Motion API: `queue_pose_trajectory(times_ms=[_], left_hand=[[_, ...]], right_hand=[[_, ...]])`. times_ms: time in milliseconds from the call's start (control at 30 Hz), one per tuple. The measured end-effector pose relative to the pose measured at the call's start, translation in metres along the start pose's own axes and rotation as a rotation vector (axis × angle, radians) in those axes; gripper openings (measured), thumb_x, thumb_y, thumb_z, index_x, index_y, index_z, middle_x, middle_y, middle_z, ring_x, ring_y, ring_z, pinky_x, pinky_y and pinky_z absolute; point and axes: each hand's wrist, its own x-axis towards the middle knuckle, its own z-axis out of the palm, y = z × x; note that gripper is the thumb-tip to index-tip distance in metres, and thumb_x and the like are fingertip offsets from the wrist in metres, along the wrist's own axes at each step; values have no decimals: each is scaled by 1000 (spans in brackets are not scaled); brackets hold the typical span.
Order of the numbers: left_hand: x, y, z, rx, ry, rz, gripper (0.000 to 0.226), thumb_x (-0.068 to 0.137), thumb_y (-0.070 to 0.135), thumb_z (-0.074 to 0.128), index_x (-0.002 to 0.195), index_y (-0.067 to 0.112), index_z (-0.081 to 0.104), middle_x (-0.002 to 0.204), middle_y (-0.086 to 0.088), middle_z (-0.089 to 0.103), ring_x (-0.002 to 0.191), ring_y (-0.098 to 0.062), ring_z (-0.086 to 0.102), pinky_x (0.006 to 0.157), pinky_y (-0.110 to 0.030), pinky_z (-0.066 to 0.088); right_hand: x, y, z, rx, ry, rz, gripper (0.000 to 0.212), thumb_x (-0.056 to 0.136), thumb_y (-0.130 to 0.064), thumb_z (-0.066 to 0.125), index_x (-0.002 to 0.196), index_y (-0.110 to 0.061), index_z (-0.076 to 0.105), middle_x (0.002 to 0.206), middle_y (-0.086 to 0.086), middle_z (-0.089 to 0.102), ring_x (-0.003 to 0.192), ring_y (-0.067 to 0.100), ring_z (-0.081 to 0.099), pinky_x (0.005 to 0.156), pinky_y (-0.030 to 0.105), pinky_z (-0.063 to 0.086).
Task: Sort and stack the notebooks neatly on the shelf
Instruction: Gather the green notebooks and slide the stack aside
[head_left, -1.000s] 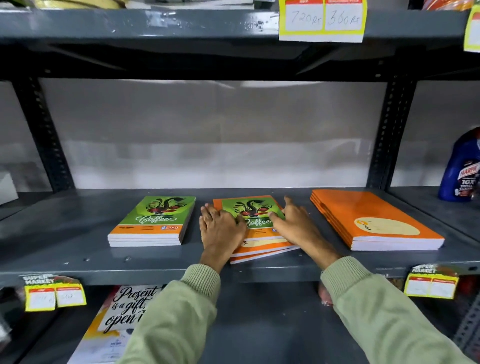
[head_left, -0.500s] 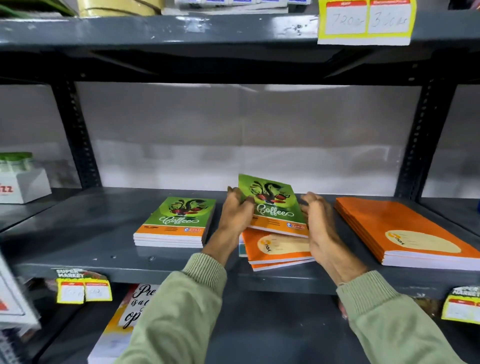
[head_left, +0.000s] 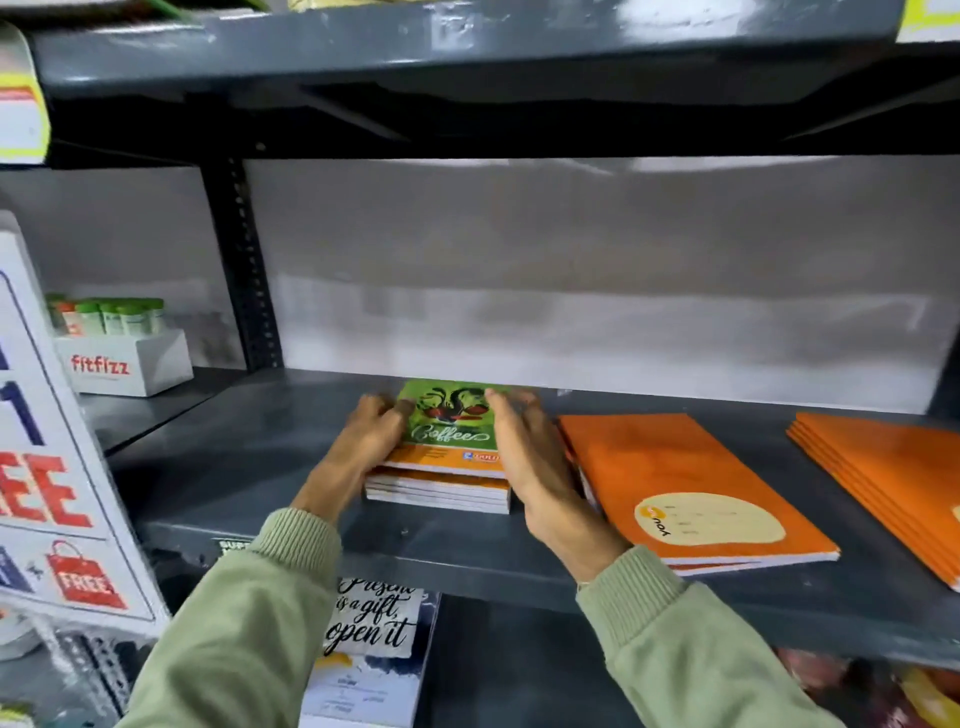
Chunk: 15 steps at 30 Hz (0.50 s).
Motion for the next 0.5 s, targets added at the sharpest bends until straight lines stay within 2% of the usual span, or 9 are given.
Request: queue_pose_trajectory(times_ms=[67, 133, 200, 267, 300, 333, 400, 467, 500], left_hand=[[5, -13, 0, 99, -83, 8, 32, 98, 37, 48, 100, 10, 66, 114, -18, 70, 97, -29, 65, 96, -42, 50], [6, -18, -1, 210, -126, -7, 45, 98, 44, 45, 116, 8, 64, 127, -20, 65, 115, -34, 61, 104, -45, 44], [10, -14, -2, 449, -90, -8, 66, 97, 57, 35, 136, 6, 54, 154, -24, 40, 142, -42, 34, 119, -51, 23], [6, 3, 4, 624, 62, 121, 80, 97, 61, 27, 148, 0, 36, 163, -25, 15, 151, -44, 5, 123, -52, 2], [1, 15, 10, 615, 134, 226, 79, 98, 59, 26, 149, -2, 33, 163, -25, 16, 151, -43, 3, 122, -51, 0], [-6, 29, 19, 554, 167, 329, 75, 99, 56, 28, 145, -3, 39, 160, -25, 26, 151, -41, 6, 121, -51, 3], [-21, 56, 47, 342, 93, 430, 62, 101, 49, 32, 125, -2, 58, 142, -25, 52, 149, -38, 19, 119, -48, 15], [-40, 75, 84, 177, -51, 410, 56, 100, 48, 37, 108, 0, 64, 126, -24, 62, 139, -38, 38, 110, -44, 30], [-48, 78, 100, 144, -104, 388, 56, 100, 48, 38, 103, -2, 65, 119, -26, 64, 128, -40, 50, 103, -43, 38]], right_hand=[[-7, 5, 8, -134, -36, 50, 61, 86, -66, 39, 135, -30, 41, 142, 13, 40, 133, 36, 33, 95, 39, 31], [-12, 7, 12, -216, -67, 43, 69, 89, -66, 38, 145, -28, 28, 148, 18, 28, 139, 36, 18, 106, 48, 23], [-12, 4, 8, -274, -91, 9, 77, 91, -67, 33, 153, -25, 19, 159, 17, 21, 146, 34, 9, 115, 51, 10], [-9, -1, -8, -316, -90, -17, 82, 90, -70, 29, 156, -26, 11, 166, 9, 10, 152, 30, -1, 117, 52, 1], [-5, -4, -20, -317, -73, -24, 83, 89, -72, 29, 156, -27, 10, 167, 6, 9, 152, 28, -3, 118, 51, 1], [0, -6, -34, -315, -39, -31, 83, 89, -72, 31, 156, -27, 12, 167, 6, 12, 152, 27, -1, 118, 50, 3], [11, -6, -70, -324, 54, -30, 82, 87, -72, 35, 155, -29, 18, 164, 8, 24, 152, 28, 9, 120, 48, 11], [19, 0, -113, -385, 141, -3, 81, 85, -70, 40, 153, -29, 24, 159, 13, 32, 149, 32, 19, 118, 49, 19], [23, 6, -131, -463, 197, 8, 81, 86, -69, 42, 152, -25, 27, 156, 16, 37, 147, 35, 24, 117, 49, 22]])
